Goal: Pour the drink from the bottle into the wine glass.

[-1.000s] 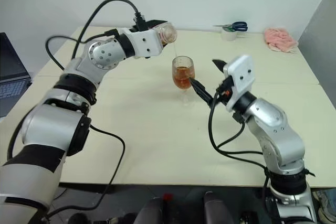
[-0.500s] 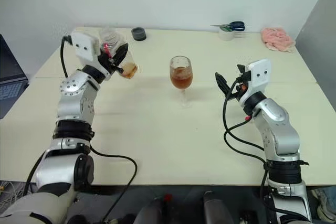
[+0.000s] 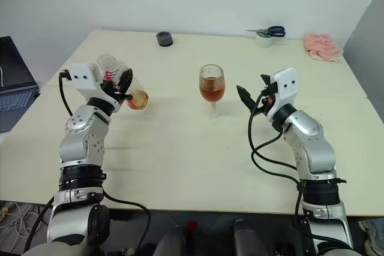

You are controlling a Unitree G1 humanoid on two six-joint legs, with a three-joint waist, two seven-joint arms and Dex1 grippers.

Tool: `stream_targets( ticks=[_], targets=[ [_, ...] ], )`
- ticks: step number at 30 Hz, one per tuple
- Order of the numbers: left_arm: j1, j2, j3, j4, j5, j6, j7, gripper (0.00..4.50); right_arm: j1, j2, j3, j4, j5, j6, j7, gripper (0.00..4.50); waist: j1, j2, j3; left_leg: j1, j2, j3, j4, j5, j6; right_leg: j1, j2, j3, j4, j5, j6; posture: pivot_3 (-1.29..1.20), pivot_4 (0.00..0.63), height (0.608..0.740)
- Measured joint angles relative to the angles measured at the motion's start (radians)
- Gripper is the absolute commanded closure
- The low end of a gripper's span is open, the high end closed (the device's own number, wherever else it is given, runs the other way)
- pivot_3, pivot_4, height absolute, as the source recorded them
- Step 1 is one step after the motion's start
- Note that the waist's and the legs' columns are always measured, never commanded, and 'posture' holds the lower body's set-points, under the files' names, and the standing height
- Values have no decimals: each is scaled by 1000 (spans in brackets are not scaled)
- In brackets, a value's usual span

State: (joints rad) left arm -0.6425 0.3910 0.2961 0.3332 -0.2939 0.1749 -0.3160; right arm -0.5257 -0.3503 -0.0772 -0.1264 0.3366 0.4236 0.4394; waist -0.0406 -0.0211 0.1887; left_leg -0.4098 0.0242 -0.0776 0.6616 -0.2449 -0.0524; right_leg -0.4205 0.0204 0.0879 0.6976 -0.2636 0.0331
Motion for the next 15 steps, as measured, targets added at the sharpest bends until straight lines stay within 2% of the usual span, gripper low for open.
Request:
stream_targets(
  ticks=[2,10,11,15],
  targets=[
    [-3,-5,0,52,2,-23,-1,2815,0,0,0,0,0,0,-1,0,-1,0,0,0,0,0,0,0,0,0,0,0,0,0,0,0,150,740],
    [-15,-15,-17,192,40,-97,8,173,0,0,0,0,-4,0,-9,0,-1,0,0,0,0,0,0,0,0,0,0,0,0,0,0,0,150,740],
    [-15,-15,-17,193,43,-100,8,32,0,0,0,0,-4,0,-9,0,-1,0,0,0,0,0,0,0,0,0,0,0,0,0,0,0,150,740],
    [-12,-10,-20,189,51,-108,3,32,0,-1,0,0,-3,0,-8,0,-1,0,0,0,0,0,0,0,0,0,0,0,0,0,0,0,150,740]
  ],
)
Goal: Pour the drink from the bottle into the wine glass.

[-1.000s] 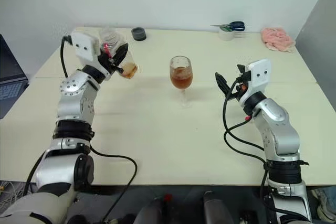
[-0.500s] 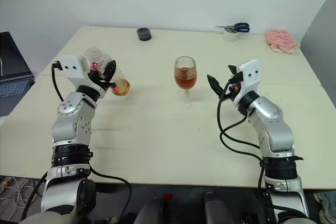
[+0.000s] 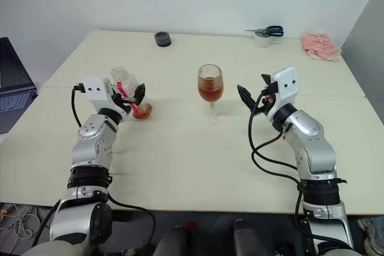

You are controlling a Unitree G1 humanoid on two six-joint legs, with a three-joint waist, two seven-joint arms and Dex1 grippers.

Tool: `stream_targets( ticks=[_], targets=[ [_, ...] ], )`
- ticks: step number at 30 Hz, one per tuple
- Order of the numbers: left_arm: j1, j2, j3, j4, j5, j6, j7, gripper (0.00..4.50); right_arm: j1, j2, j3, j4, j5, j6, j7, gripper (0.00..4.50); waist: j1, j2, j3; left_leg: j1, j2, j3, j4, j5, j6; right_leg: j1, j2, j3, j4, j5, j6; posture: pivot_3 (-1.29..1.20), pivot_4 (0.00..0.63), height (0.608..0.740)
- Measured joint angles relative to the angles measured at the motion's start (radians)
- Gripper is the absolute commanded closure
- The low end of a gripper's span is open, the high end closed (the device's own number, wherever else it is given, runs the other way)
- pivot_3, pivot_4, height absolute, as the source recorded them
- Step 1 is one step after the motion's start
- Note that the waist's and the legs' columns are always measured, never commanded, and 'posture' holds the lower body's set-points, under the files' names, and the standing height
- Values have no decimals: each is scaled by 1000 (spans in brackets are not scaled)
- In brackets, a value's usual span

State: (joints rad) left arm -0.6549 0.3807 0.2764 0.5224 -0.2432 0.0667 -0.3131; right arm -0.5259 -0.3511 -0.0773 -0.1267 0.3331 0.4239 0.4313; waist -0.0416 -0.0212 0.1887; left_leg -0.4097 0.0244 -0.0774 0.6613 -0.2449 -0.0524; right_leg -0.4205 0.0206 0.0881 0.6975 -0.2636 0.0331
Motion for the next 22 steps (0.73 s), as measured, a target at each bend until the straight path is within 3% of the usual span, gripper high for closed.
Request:
stream_targets(
  ticks=[3,10,15,19,22],
  targets=[
    [58,17,-8,-83,-2,25,-22,32,4,-19,1,-7,5,9,18,0,-3,0,0,0,0,0,-1,0,0,0,0,1,0,0,0,0,150,740],
    [351,68,48,-378,-118,146,-115,32,80,-179,-29,-98,136,128,192,0,-8,0,0,0,1,0,-1,0,0,0,0,1,0,0,0,0,150,740],
    [521,178,97,-653,-254,285,-205,32,91,-255,-43,-137,177,174,252,0,-10,0,0,1,2,0,-1,0,0,1,1,1,-1,0,0,0,150,740],
    [519,303,143,-832,-357,425,-231,32,41,-279,-42,-130,188,190,278,0,-10,0,0,2,1,2,-1,0,0,2,1,2,-1,-1,0,0,150,740],
    [512,337,143,-869,-380,481,-242,32,3,-293,-40,-101,190,192,305,0,-10,0,0,4,2,2,-1,0,0,2,2,2,-2,-1,1,0,150,740]
  ],
)
